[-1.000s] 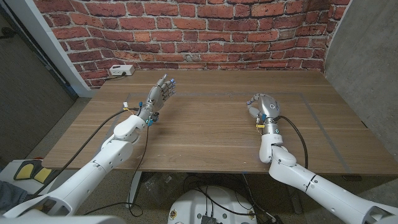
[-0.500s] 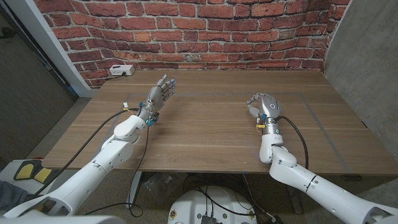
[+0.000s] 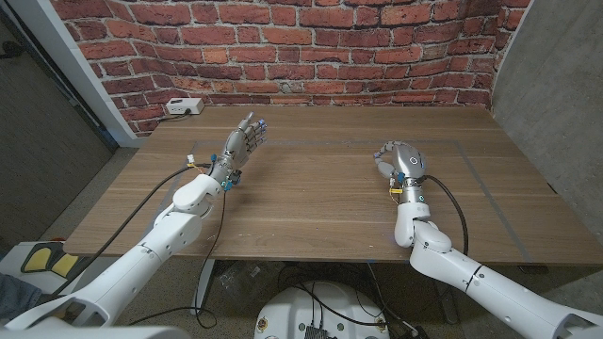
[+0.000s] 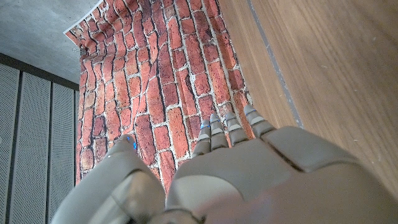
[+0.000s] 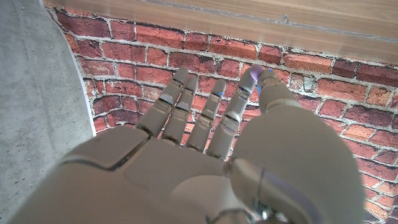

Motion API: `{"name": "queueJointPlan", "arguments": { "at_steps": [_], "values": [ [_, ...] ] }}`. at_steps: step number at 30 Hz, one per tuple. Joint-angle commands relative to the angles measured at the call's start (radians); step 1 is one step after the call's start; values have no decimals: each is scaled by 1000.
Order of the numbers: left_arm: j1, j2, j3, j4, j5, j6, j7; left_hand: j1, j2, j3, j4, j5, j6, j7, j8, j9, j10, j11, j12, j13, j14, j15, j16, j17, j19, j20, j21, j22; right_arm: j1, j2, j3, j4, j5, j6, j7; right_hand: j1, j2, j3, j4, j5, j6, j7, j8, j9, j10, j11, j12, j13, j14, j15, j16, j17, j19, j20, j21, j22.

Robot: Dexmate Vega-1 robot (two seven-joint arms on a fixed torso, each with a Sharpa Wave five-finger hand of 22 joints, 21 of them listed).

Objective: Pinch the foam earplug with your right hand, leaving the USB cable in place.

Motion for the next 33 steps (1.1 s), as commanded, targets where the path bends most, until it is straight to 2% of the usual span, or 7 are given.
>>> {"name": "queueJointPlan", "arguments": {
  "at_steps": [1, 22, 33],
  "values": [
    [-7, -5, 3, 7, 1, 6, 3, 5, 2, -3, -2, 2, 11, 1, -2, 4, 6, 3, 0, 3, 6, 5, -2, 3, -1, 9, -3, 5, 3, 3, 1, 6, 2, -1, 9, -10, -4, 0, 4, 7, -4, 5, -5, 2, 4, 6, -4, 3, 1, -56, -3, 2, -1, -17, -2, 1],
    [-8, -11, 5, 10, 3, 9, 13, 6, 4, -5, -2, 1, 13, 1, -3, 4, 6, 3, -1, 3, 6, 4, -2, 3, -1, 10, -6, 5, 14, -2, -3, 18, 10, 5, 29, -21, -15, -12, 8, 13, -40, 28, -25, -1, -12, 16, -19, 3, -8, -52, -12, 0, -6, -12, -6, 0],
    [-8, -16, 6, 11, 3, 10, 20, 6, 5, -6, -2, 1, 13, 2, -3, 4, 6, 1, -1, 3, 5, 4, -3, 4, -1, 10, -8, 5, 20, -15, -8, 14, 11, 13, 53, -27, -19, -17, 10, 14, -47, 27, -31, -2, -21, 15, -26, 4, -14, -48, -14, 0, -11, -10, -9, 0]
  ]
}}
